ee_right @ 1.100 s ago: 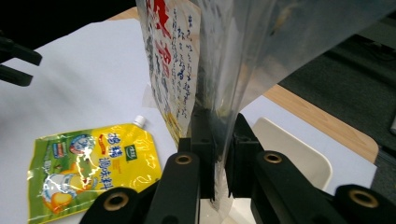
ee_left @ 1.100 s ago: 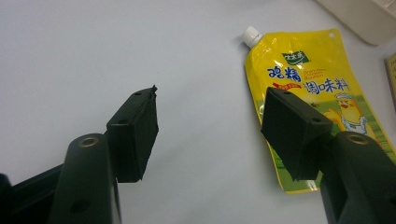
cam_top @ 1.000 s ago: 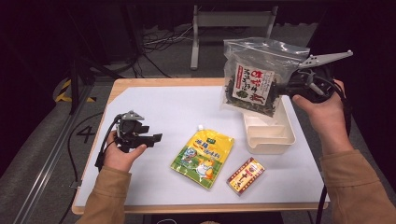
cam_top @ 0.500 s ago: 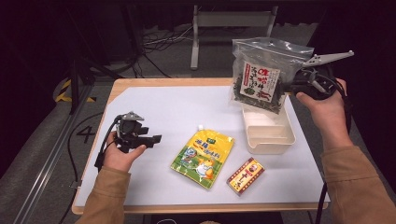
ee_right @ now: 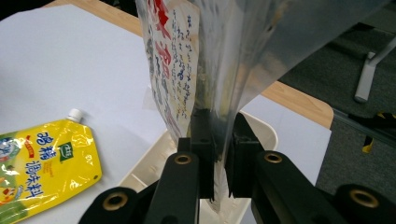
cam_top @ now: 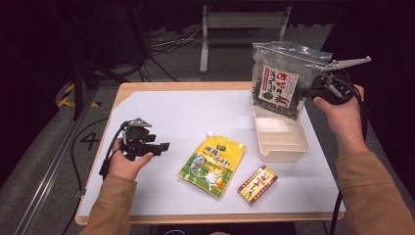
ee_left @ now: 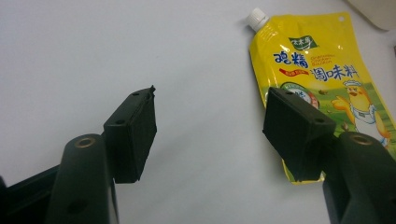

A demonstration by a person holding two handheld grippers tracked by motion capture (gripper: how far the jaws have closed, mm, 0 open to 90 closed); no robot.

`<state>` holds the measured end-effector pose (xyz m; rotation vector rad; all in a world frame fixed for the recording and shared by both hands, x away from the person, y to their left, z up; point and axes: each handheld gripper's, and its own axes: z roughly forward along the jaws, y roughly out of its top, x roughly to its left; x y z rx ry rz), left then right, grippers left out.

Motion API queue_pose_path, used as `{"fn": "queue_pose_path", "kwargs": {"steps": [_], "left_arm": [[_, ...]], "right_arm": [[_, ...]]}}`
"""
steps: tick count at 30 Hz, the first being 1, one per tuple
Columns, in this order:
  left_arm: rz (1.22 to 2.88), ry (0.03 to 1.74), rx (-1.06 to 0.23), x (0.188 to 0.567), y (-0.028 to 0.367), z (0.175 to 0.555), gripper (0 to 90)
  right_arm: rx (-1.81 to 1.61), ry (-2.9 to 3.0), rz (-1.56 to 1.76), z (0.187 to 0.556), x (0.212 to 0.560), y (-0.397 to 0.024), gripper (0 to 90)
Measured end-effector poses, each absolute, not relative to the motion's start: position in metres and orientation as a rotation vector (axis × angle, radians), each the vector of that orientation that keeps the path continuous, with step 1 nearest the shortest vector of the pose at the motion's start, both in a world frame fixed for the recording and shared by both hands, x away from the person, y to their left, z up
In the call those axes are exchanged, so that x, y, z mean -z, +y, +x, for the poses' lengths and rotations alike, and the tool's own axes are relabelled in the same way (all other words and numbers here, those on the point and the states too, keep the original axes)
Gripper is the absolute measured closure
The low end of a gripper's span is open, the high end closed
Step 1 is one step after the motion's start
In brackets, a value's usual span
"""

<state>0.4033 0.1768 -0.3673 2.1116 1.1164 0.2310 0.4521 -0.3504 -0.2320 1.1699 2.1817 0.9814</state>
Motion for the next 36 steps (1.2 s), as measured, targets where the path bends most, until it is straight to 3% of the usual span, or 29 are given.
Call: {"fn": "queue_pose_path", "kwargs": {"steps": [36], "left_arm": [[2.130, 1.117, -0.217, 0.370, 0.173, 0.404, 34.6]], "right_arm": [[-0.861, 2.163, 1.300, 0.470, 0.258, -0.356, 80.7]]}}
